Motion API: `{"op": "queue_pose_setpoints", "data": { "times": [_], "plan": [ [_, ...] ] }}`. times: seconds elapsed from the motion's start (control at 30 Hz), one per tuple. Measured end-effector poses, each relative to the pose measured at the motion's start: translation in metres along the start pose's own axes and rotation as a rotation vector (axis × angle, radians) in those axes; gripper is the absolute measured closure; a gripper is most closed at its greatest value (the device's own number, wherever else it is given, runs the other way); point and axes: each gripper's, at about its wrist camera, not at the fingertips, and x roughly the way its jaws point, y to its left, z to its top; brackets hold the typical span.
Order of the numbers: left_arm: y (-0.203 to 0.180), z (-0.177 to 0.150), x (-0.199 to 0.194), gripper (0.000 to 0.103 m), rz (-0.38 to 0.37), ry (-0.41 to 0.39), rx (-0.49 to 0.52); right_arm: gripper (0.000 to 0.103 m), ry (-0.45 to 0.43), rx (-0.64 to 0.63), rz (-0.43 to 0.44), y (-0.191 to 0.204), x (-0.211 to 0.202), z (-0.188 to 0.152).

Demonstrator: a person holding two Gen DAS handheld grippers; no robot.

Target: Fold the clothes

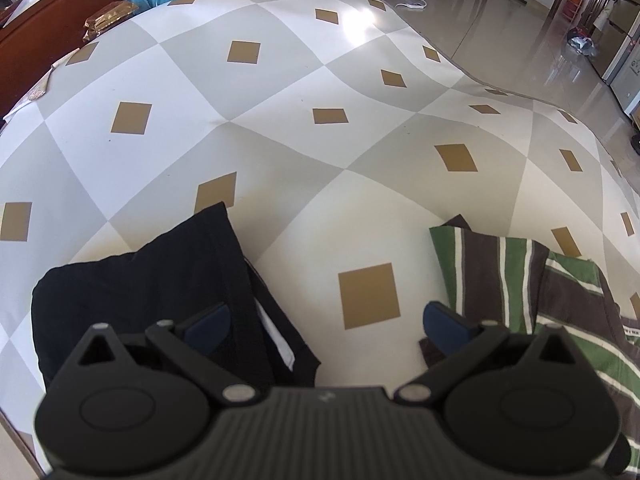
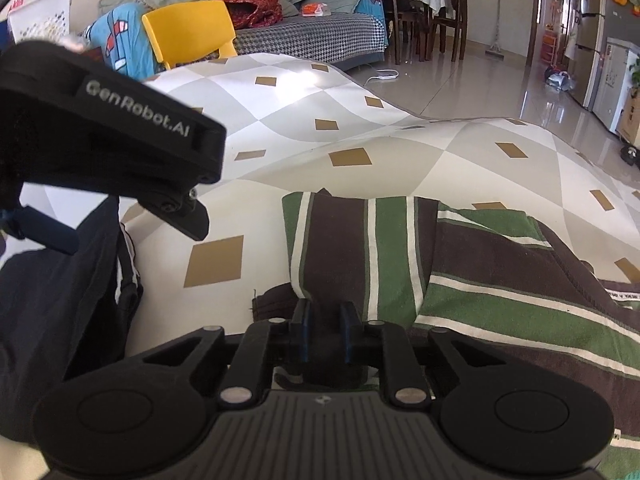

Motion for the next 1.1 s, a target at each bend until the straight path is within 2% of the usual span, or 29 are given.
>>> {"op": "queue_pose_setpoints", "data": {
  "times": [0.1,0.23,0.37,0.47,0.53,0.57,0.67,0.8,0.9,1.1],
  "plan": [
    [0.001,0.001,0.000,0.000,0.008,-0.005,-0.007,0.097,-0.034,0.078,0.030,-0.008,-0.011,0.005],
    [-0.002,0.001,0.001,0.000,0.011,-0.004,-0.009,0.097,-0.061,0.263,0.027,-0.033,-0.026,0.010],
    [-0.009,-0.001,-0.001,0.000,0.007,-0.009,0.012,0.097,-0.062,0.396,-0.067,-0.060,-0.037,0.007],
    [-0.015,-0.002,-0.002,0.000,0.003,-0.012,0.022,0.096,-0.023,0.450,-0.160,-0.079,-0.039,0.002],
    [-0.018,-0.003,-0.002,0.000,0.001,-0.011,0.026,0.085,-0.015,0.467,-0.197,-0.086,-0.041,0.000],
    [-0.019,-0.003,-0.002,0.000,0.000,-0.011,0.027,0.084,-0.017,0.473,-0.210,-0.089,-0.043,0.000],
    [-0.020,-0.003,-0.002,0.000,0.001,-0.013,0.026,0.083,-0.064,0.417,-0.197,-0.087,-0.053,0.005],
    [-0.018,-0.003,-0.002,0.000,0.005,-0.012,0.017,0.074,-0.109,0.308,-0.080,-0.069,-0.057,0.014],
    [-0.017,-0.003,-0.002,0.000,0.009,-0.012,0.012,0.070,-0.097,0.220,-0.022,-0.050,-0.049,0.017],
    [-0.013,-0.002,0.000,0.000,0.014,-0.011,0.009,0.066,-0.062,0.080,-0.047,-0.028,-0.030,0.013]
  ]
}}
